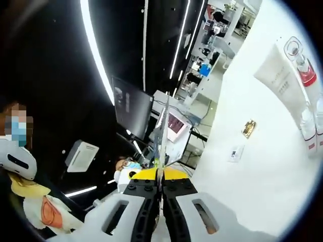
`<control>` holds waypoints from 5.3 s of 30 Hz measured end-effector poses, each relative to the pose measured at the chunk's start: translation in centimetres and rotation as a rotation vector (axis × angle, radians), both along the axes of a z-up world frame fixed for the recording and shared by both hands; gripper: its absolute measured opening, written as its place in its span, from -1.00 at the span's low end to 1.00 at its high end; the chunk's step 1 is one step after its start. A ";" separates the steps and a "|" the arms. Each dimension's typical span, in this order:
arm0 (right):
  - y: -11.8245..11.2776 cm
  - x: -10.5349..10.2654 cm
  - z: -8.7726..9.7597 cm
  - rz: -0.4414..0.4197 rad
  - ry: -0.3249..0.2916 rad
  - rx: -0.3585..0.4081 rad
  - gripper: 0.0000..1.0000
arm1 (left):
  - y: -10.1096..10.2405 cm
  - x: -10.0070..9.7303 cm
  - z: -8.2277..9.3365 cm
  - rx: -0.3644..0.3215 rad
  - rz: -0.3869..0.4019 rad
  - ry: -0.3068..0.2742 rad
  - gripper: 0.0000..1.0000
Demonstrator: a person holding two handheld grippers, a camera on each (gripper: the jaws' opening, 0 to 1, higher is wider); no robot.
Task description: Arrange the skincare products in the storage area until every visible bottle or jar stands upright without overlapping.
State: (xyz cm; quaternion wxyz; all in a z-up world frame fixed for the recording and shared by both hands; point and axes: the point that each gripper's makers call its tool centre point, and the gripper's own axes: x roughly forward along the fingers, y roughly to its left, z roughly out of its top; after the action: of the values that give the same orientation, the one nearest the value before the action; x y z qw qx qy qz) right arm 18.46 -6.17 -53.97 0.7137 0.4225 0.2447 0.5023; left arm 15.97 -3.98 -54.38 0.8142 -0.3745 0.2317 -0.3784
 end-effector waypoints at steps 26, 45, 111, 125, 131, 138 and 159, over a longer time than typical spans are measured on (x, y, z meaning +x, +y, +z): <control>-1.7 -0.7 0.7 -0.052 -0.291 -0.083 -0.19 | -0.9 0.2 0.0 -0.151 0.023 0.054 -0.99; -2.4 -1.3 0.1 -0.042 -0.443 -0.210 0.95 | -0.6 1.7 -1.5 -0.150 0.031 0.101 -0.99; -11.6 0.4 -6.8 -0.216 -0.356 -0.533 0.99 | -2.3 10.1 -18.3 0.246 0.109 0.338 -0.98; -12.1 0.8 -7.0 -0.231 -0.344 -0.528 0.99 | -1.5 10.4 -20.9 0.437 0.084 0.303 -0.78; -12.1 0.8 -7.0 -0.231 -0.340 -0.523 0.99 | -1.6 10.5 -21.3 0.486 0.076 0.293 -0.64; -12.0 0.8 -7.1 -0.227 -0.338 -0.523 0.99 | -1.5 10.6 -21.4 0.558 0.044 0.248 -0.55; -12.0 0.7 -7.4 -0.215 -0.328 -0.523 0.99 | -1.8 9.5 -22.0 0.955 -0.148 0.035 -0.24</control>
State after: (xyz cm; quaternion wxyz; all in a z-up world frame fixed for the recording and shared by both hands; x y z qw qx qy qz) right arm 19.13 -18.14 -61.32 0.8769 0.1619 0.2012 0.4055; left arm 25.50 -5.79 -76.33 0.8620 0.0524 0.4191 -0.2804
